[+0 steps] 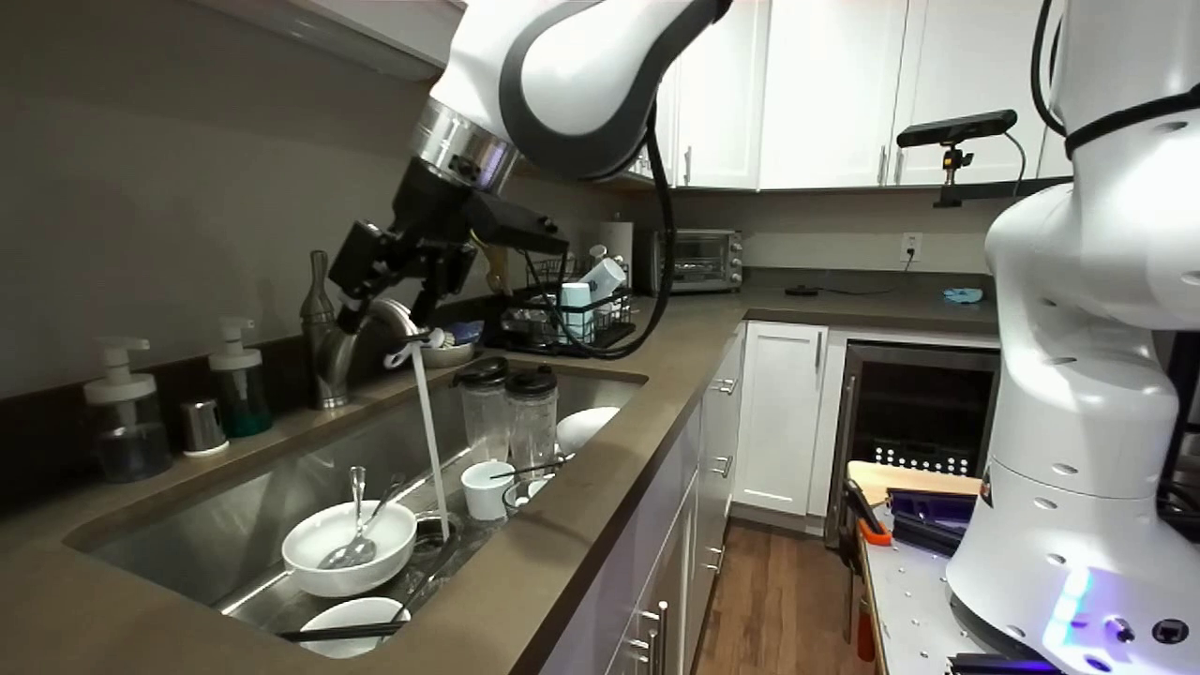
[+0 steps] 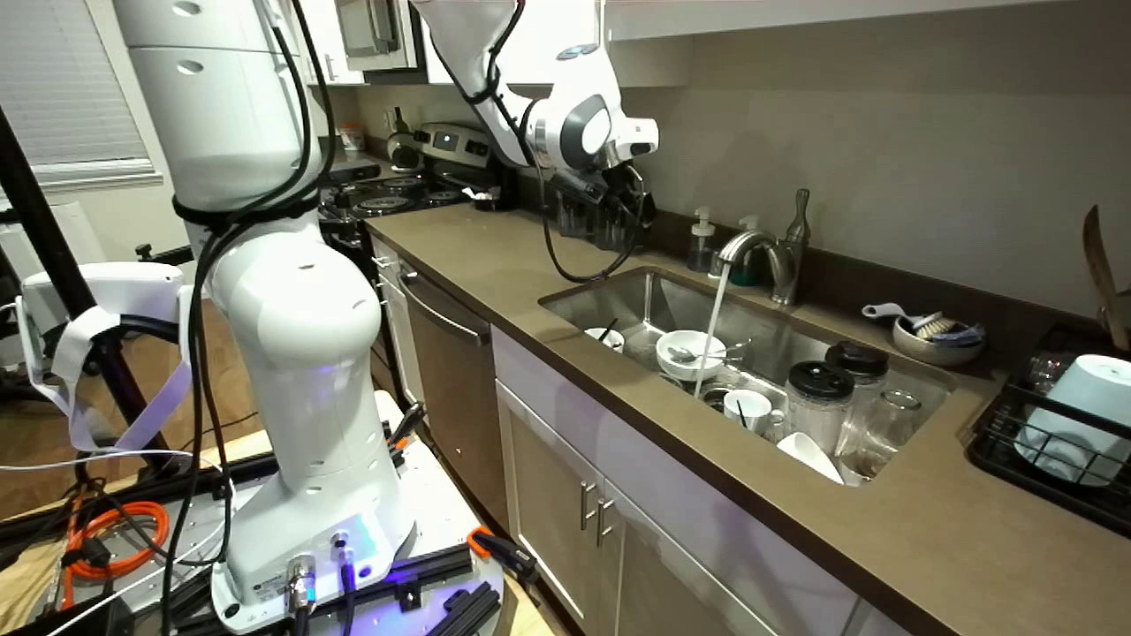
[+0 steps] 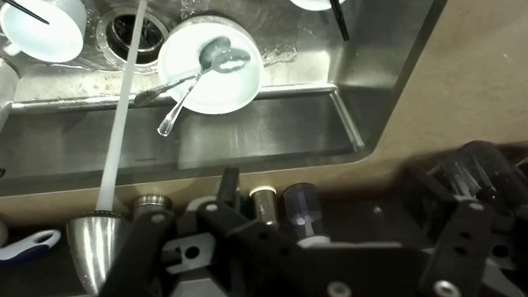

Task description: Close the tap

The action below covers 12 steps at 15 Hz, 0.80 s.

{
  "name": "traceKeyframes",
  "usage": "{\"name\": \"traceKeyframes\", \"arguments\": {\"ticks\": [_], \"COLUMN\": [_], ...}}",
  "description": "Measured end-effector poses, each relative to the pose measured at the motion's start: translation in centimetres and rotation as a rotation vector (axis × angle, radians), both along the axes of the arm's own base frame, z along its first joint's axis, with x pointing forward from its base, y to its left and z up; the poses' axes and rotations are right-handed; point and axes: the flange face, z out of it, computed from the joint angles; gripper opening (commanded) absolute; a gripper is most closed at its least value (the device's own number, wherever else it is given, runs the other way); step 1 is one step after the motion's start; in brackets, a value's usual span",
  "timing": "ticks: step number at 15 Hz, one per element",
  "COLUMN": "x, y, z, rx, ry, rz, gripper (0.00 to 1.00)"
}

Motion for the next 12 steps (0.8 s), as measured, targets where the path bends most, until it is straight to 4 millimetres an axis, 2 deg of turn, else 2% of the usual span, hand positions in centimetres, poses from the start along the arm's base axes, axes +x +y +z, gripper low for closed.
{"name": "traceKeyframes", "arguments": {"ticks": [3, 7, 12], "x": [0.6, 1.6, 5.1], "y": [0.5, 0.7, -2.5], "z": [-0.3, 0.4, 2.6], "rx": [0.065, 0.143, 0.143], "ry": [-0.087, -0.209, -0.346], "rz": [-0.037, -0.074, -0.12], "gripper": [1.0, 1.0, 1.0]}}
